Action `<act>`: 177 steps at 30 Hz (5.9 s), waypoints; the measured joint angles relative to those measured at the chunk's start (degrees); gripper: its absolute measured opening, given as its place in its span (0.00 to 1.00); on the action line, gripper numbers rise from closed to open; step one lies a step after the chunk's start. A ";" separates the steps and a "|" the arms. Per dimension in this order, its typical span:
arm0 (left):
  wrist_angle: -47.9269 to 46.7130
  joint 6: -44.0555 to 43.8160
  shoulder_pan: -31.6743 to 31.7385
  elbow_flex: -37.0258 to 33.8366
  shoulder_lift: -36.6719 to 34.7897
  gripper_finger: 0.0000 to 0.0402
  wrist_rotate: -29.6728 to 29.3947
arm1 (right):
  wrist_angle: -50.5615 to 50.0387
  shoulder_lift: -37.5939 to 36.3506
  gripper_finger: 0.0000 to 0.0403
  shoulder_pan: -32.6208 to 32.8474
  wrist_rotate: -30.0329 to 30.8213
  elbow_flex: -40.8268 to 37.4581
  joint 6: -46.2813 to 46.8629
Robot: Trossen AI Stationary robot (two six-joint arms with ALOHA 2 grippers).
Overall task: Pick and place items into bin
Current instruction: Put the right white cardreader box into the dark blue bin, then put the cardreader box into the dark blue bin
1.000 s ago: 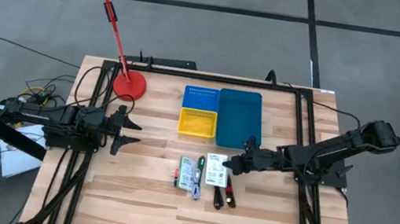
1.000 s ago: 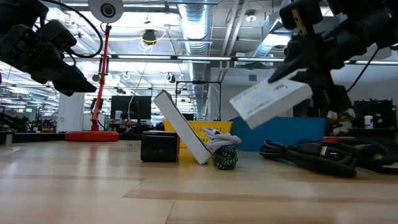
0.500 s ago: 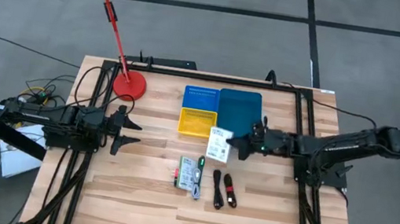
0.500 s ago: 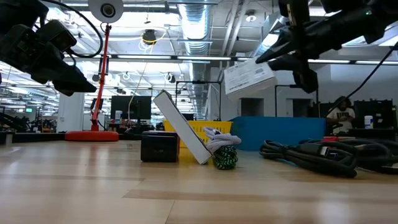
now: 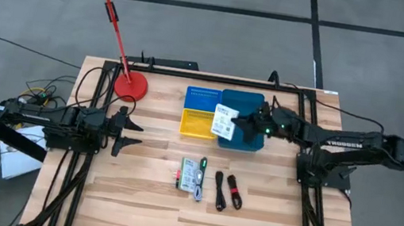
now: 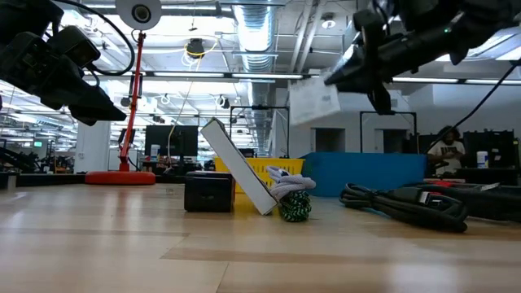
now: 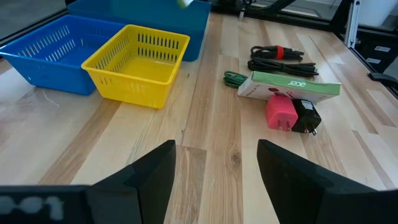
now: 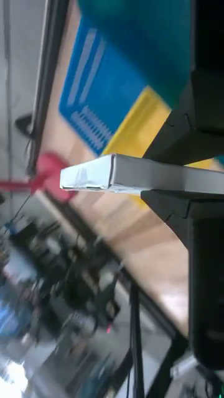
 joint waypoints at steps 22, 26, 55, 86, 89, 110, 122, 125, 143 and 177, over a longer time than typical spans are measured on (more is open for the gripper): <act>0.00 0.00 0.00 0.01 -0.02 0.53 -0.02 | -20.99 0.04 0.19 -9.84 -1.12 4.11 -2.10; 0.00 0.00 0.00 0.00 -0.01 0.53 -0.01 | -20.86 0.04 0.21 -9.84 -1.03 4.11 -2.16; 0.00 0.00 0.00 0.01 -0.01 0.53 -0.01 | -15.38 0.02 0.22 -5.62 0.57 4.13 -9.63; 0.12 -0.02 0.00 -0.01 0.00 0.53 -0.02 | -12.71 0.02 0.22 8.67 0.50 4.13 -24.04; 0.32 -1.00 0.00 -0.02 0.00 0.53 -0.02 | -12.68 0.02 0.22 8.53 0.56 4.13 -24.02; 11.90 -0.51 0.00 -0.26 -0.02 0.53 -8.09 | -9.47 0.04 0.22 7.43 0.76 4.13 -27.86; 19.11 6.66 0.00 -0.21 1.28 0.53 -8.10 | -8.58 0.04 0.22 7.43 0.79 4.13 -42.82; 22.69 9.53 0.00 -0.14 4.15 0.53 -8.27 | -8.44 0.04 0.22 7.43 0.79 4.13 -45.63; 38.04 33.34 -3.31 7.18 36.34 0.53 -17.86 | -8.47 0.04 0.22 7.38 0.81 4.13 -48.50; 18.78 65.98 -14.88 33.48 72.19 0.53 -27.31 | -8.92 0.04 0.22 7.38 0.81 4.13 -48.54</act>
